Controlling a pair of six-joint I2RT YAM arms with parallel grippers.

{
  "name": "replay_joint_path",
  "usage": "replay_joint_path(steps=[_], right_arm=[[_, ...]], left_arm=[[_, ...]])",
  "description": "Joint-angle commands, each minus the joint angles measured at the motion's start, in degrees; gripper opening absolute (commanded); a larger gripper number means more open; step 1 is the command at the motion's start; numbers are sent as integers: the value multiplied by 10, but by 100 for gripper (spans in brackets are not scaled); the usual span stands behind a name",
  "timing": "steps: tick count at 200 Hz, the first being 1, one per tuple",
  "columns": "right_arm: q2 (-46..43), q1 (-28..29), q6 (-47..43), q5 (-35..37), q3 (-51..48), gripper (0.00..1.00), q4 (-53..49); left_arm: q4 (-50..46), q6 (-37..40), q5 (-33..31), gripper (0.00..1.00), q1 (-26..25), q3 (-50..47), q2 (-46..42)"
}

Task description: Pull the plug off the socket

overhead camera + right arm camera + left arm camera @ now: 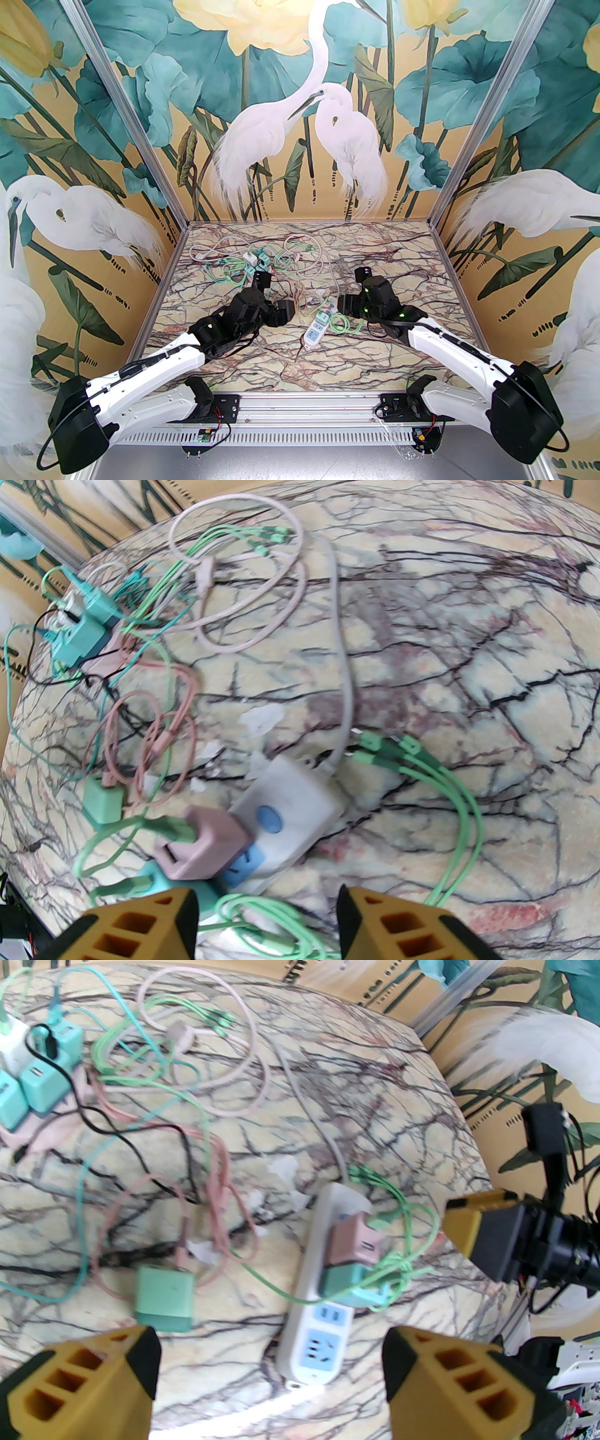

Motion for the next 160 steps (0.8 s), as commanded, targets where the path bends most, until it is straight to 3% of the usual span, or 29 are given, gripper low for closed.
replay_joint_path(steps=[1,26,57,93,129,160], right_arm=[[-10,-1,4,-21,-11,56,18],[-12,0,0,-13,-19,55,16],[19,-3,8,7,-7,52,12],[70,-40,19,-19,6,49,44],[151,-56,-2,-54,55,49,43],[187,-55,-7,-75,72,48,49]], left_arm=[[22,-32,1,78,-24,-12,24],[37,-45,-16,69,-66,-7,58],[70,-97,-50,65,-118,-1,110],[74,-126,-71,65,-146,23,179],[40,-85,-73,72,-161,42,251],[25,-65,-66,71,-172,60,299]])
